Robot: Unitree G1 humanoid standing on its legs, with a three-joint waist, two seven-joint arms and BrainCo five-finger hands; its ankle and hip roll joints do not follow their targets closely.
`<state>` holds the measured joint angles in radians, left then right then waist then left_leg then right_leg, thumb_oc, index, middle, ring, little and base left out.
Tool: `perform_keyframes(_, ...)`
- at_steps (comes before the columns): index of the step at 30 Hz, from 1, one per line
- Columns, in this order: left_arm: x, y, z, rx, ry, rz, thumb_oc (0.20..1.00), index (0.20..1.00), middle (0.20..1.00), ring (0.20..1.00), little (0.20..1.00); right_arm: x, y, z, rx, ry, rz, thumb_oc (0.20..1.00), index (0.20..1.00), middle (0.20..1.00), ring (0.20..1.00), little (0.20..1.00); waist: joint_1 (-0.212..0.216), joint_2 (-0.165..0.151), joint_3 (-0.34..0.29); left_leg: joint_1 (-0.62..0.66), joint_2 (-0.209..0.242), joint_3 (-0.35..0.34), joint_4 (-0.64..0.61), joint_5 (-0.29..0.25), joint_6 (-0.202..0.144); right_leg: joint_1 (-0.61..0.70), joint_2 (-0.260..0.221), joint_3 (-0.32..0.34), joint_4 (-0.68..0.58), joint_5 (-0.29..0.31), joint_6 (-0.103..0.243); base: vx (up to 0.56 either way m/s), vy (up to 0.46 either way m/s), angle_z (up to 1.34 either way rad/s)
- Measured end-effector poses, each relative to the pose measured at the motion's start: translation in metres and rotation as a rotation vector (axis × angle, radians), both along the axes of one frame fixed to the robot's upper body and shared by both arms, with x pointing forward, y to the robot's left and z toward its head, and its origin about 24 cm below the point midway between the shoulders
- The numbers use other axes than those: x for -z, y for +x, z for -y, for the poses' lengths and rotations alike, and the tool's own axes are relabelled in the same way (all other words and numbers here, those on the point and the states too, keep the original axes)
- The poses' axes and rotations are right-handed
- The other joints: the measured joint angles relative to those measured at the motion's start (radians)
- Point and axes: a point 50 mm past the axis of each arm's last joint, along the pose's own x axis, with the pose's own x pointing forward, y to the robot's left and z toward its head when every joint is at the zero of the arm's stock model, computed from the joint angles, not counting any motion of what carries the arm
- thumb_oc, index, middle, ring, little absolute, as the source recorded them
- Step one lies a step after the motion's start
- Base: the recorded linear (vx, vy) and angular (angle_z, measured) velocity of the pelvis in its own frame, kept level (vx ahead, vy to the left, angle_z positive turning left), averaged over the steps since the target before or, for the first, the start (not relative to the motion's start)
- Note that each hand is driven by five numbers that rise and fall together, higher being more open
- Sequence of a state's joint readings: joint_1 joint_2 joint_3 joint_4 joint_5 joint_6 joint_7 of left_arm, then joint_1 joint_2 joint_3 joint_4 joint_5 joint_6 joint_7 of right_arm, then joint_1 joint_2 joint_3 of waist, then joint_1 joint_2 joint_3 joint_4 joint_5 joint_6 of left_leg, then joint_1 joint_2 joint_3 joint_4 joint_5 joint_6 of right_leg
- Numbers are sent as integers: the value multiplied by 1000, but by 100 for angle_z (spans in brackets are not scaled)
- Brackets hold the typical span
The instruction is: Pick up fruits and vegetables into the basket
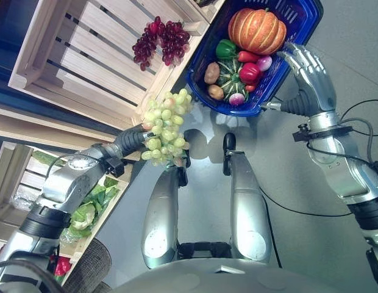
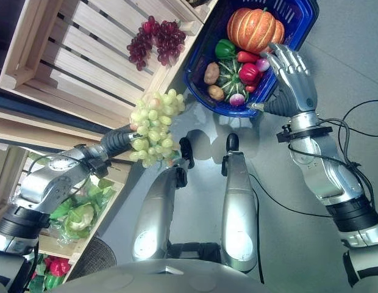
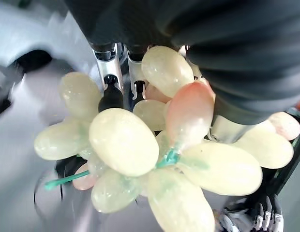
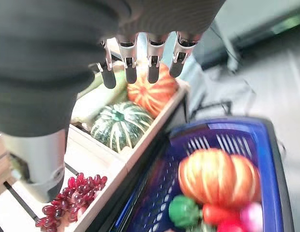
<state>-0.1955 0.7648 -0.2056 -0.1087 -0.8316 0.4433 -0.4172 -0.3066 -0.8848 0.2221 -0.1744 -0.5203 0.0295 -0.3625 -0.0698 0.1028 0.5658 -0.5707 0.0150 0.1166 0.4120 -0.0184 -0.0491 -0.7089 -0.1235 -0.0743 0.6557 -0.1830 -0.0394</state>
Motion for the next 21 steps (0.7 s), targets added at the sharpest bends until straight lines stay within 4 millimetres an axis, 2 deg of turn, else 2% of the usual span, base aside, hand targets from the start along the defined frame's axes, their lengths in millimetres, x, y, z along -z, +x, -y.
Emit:
perform_keyframes(9, 14, -17, 29, 192, -159, -174, 200, 200, 200, 200, 200, 19, 2, -34, -176, -92, -98, 1000, 1000, 1000, 1000, 1000, 27, 0, 0, -20, 0, -22, 0, 0, 0, 5, 2, -26, -21, 4, -5, -33, -61, 7)
perform_keyframes(15, 15, -19, 33, 233, -173, -188, 200, 200, 200, 200, 200, 25, 3, -53, -282, -173, -195, 1000, 1000, 1000, 1000, 1000, 42, 0, 0, -30, -1, -31, -1, 0, 1, 5, -1, -41, -28, 5, -4, -21, -31, 4)
perform_keyframes(21, 18, -20, 39, 268, -156, -199, 200, 200, 200, 200, 200, 39, -1, -68, -398, -230, -338, 1000, 1000, 1000, 1000, 1000, 46, 0, 0, -34, -3, -34, -4, 0, 2, 4, -2, -45, -31, 4, -4, 0, 0, 0)
